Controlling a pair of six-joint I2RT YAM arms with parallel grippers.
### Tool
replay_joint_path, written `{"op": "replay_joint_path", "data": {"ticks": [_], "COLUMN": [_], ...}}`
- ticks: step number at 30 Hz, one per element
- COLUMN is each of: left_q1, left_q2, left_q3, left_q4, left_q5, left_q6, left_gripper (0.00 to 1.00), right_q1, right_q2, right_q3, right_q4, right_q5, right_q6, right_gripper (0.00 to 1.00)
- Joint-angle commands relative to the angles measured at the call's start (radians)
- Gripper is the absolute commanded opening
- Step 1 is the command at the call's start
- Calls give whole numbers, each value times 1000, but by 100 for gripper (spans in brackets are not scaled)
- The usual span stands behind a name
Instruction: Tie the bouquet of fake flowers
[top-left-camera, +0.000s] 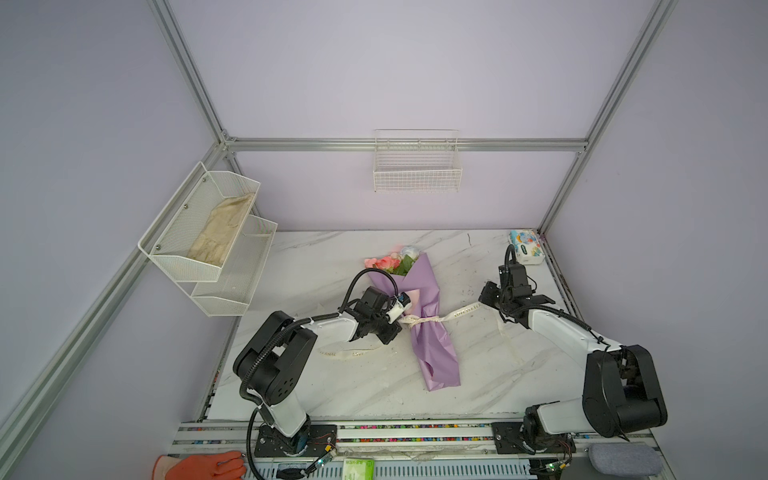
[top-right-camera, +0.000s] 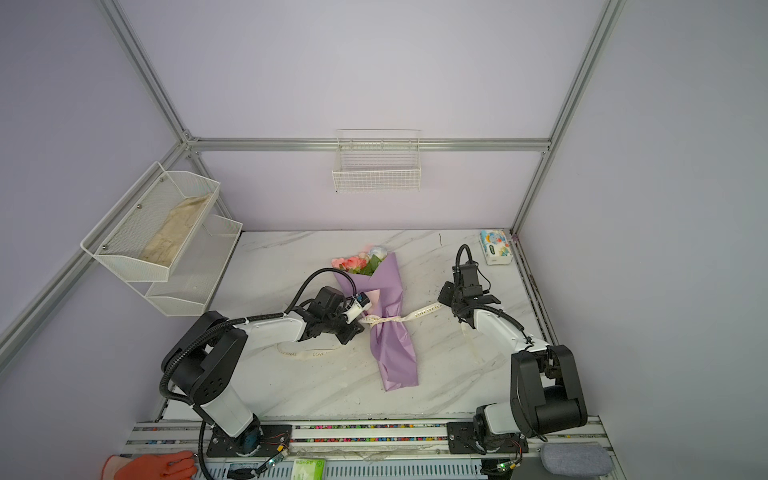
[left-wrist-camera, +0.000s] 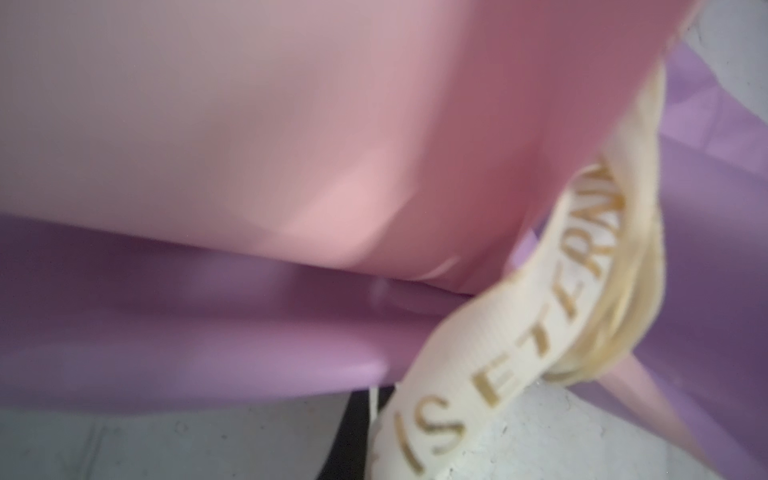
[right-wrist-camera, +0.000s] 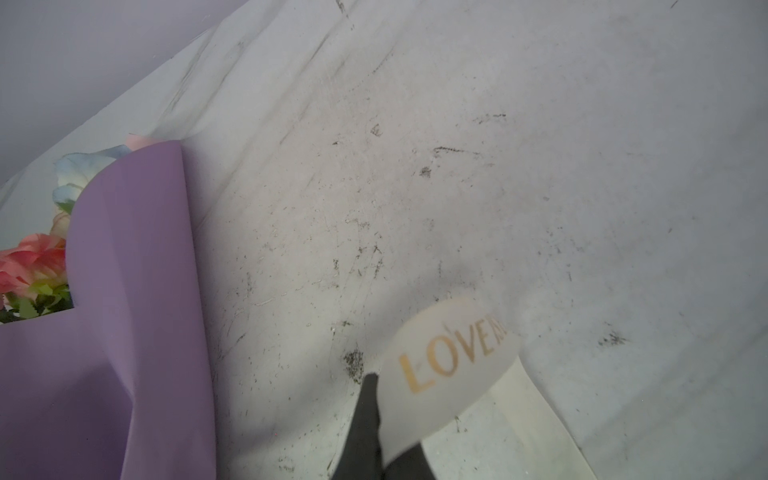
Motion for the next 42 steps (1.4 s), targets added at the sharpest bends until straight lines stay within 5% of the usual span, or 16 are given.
{"op": "replay_joint_path", "data": {"ticks": [1, 3, 14, 20, 25, 30, 42], "left_q1": [-1, 8, 252, 439, 509, 566, 592], "left_q2": [-82, -121, -385, -329, -257, -212, -419], "left_q3": [26, 18, -280, -386, -519, -576, -533], "left_q4": [-5, -47, 275, 514, 792, 913, 610], "left_q5": [-28, -152, 73, 280, 292, 273, 131], "left_q6": [-7, -152, -701, -965, -1162, -1258, -1208], "left_gripper": [0, 0, 0, 0, 0, 0, 0], "right_q1": [-5, -7, -48, -62, -62, -64, 12], "right_q2": [-20, -32, -2, 31, 43, 44, 20], "right_q3": [23, 21, -17, -28, -18, -19, 13], "right_q4": [-24, -39, -39, -4, -75, -107, -156], "right_q5": [71, 132, 188, 153, 376, 473, 760], "right_q6": [5, 20, 72, 81, 69, 91, 22], "right_gripper": [0, 0, 0, 0, 0, 0, 0]}}
